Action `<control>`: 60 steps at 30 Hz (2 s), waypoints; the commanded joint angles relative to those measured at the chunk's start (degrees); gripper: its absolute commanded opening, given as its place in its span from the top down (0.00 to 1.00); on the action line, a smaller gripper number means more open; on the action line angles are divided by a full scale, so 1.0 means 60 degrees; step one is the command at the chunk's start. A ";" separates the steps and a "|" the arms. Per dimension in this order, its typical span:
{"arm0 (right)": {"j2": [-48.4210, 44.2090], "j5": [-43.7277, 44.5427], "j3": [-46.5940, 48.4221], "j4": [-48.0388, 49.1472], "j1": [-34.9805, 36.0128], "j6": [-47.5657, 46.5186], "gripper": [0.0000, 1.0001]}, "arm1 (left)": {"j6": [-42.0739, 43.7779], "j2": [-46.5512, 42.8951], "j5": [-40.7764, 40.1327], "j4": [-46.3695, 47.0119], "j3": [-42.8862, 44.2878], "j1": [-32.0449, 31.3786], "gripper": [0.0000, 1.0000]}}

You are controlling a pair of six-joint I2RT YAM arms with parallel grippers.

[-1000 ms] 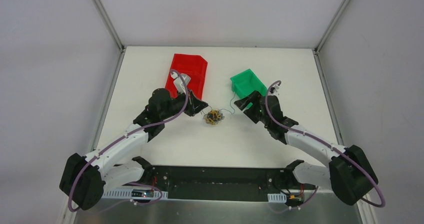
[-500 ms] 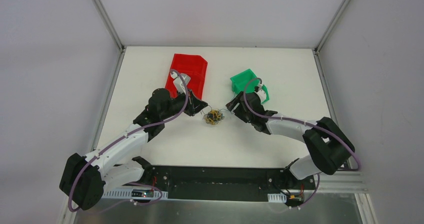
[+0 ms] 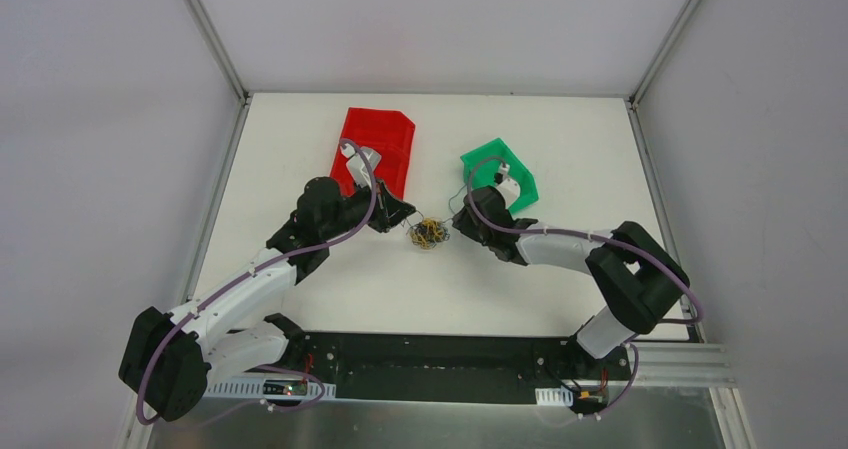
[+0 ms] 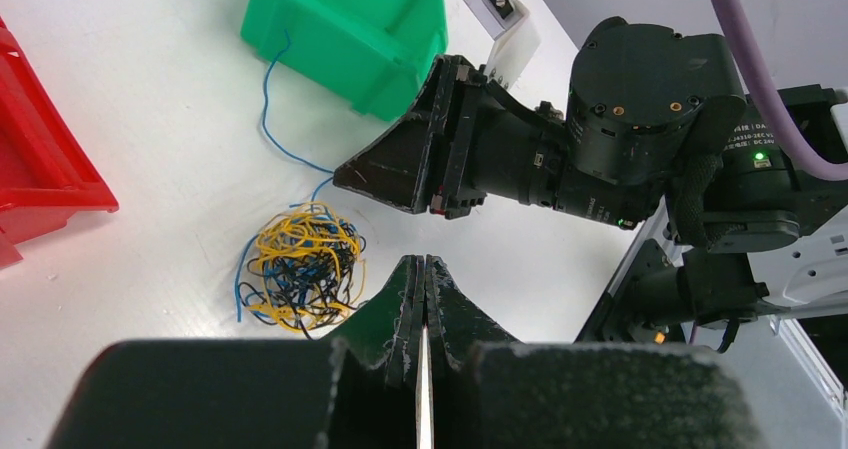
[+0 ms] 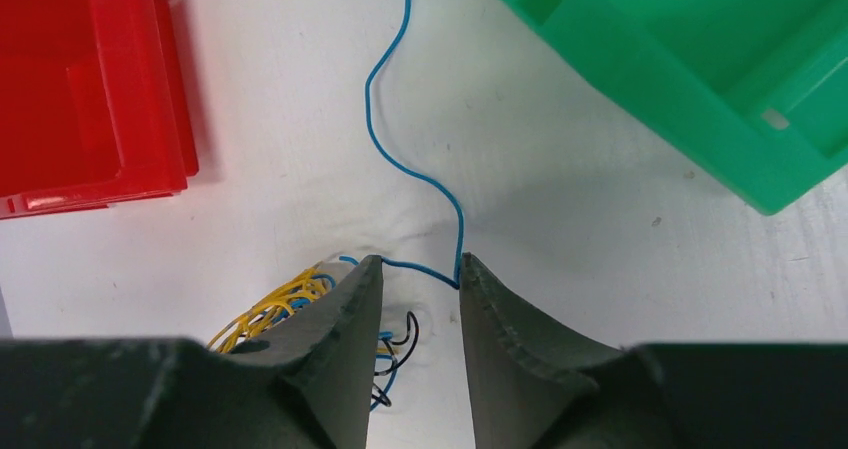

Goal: Untangle the cables

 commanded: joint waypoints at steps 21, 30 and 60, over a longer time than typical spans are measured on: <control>-0.0384 0.2075 0.0559 -0.1166 0.0066 -0.0390 0.79 | 0.0128 -0.0150 -0.0226 0.0346 0.0099 -0.0067 1.00; -0.0525 0.2868 0.0645 -0.1873 0.0053 -0.0144 0.82 | 0.0172 -0.0474 -0.0449 0.0172 0.0027 -0.0067 1.00; -0.1994 0.0529 -0.0782 0.0971 0.0674 0.0078 0.42 | 0.0201 -0.0496 -0.0694 0.0061 0.0047 -0.0067 1.00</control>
